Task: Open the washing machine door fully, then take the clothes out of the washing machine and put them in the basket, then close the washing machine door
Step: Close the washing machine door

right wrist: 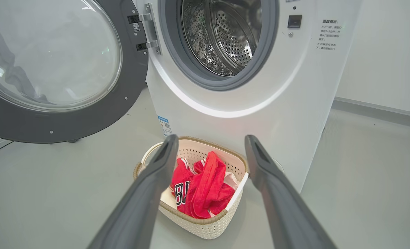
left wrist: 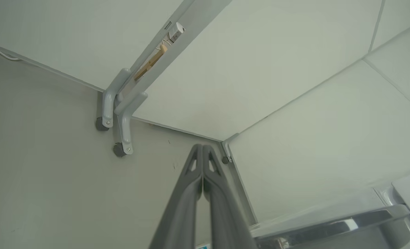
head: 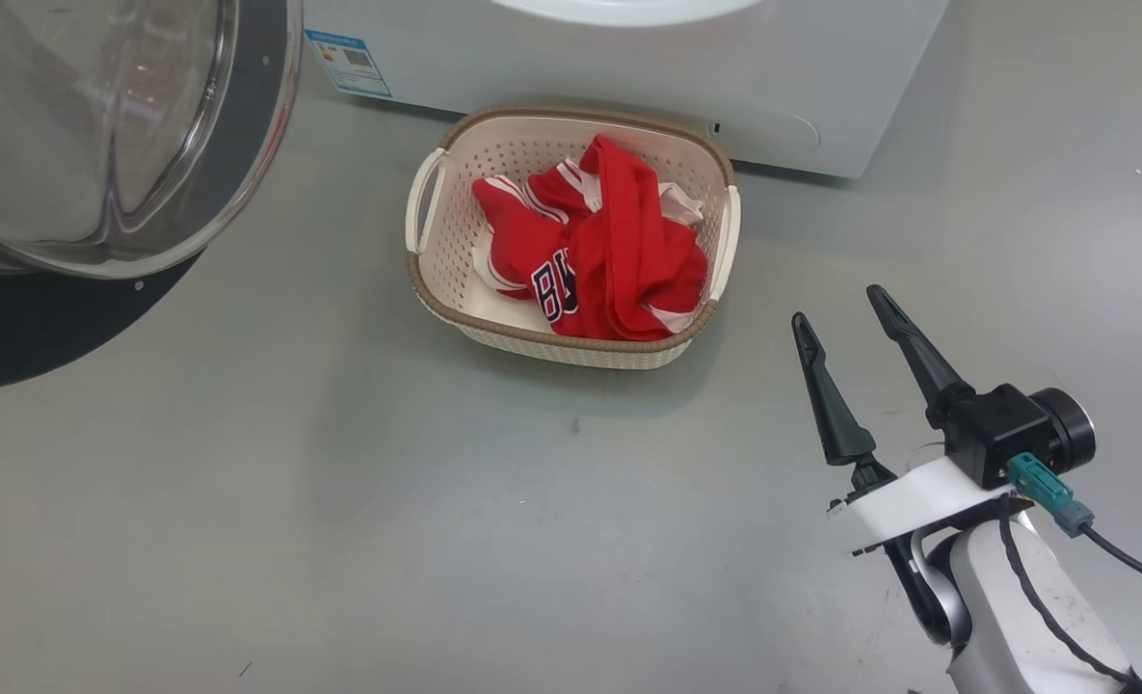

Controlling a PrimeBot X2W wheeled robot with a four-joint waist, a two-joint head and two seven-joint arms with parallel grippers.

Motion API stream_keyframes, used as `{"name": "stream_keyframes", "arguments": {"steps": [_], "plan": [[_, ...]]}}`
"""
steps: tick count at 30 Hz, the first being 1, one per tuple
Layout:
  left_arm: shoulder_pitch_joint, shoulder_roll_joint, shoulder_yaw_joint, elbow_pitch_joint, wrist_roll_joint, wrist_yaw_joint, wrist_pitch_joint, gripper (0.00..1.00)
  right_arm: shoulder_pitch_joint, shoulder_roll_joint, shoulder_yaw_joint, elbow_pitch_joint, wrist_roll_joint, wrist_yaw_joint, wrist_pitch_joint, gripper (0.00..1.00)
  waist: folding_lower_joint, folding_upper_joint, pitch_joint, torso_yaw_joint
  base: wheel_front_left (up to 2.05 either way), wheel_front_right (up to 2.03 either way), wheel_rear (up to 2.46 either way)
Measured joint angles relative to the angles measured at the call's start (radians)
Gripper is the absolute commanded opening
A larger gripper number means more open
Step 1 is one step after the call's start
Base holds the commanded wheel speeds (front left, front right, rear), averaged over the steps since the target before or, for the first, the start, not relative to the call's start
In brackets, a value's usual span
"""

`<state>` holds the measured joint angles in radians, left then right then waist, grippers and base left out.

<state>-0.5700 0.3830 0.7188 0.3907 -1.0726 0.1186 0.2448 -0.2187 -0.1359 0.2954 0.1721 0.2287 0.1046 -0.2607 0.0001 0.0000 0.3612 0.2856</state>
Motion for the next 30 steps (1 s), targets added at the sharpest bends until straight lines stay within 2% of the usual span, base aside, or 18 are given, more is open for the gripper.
{"name": "stream_keyframes", "arguments": {"steps": [6, 11, 20, 30], "plan": [[-0.088, 0.001, 0.091, 0.093, -0.092, 0.011, 0.045, 0.0, 0.0, -0.001, 0.0, 0.0, 0.0, 0.002, 0.0, 1.0, 0.0, 0.0, 0.006, -0.034, 0.0, 0.0, 0.0], [-0.147, 0.0, 0.112, 0.153, -0.134, 0.013, 0.09, 0.0, -0.002, -0.001, -0.001, 0.0, 0.0, 0.007, 0.0, 1.0, 0.0, 0.0, 0.011, -0.055, 0.0, 0.0, 0.0], [-0.172, 0.003, 0.124, 0.319, -0.123, 0.013, 0.142, 0.0, -0.006, -0.004, -0.012, 0.0, 0.0, 0.007, 0.0, 1.0, -0.0001, 0.0, 0.016, -0.075, 0.0, 0.0, 0.0], [-0.247, 0.021, 0.14, 0.415, -0.113, 0.013, 0.196, 0.0, -0.006, -0.015, -0.019, 0.0, 0.0, 0.007, 0.0, 1.0, 0.0, 0.0, 0.017, -0.077, 0.0, 0.0, 0.0]]}}
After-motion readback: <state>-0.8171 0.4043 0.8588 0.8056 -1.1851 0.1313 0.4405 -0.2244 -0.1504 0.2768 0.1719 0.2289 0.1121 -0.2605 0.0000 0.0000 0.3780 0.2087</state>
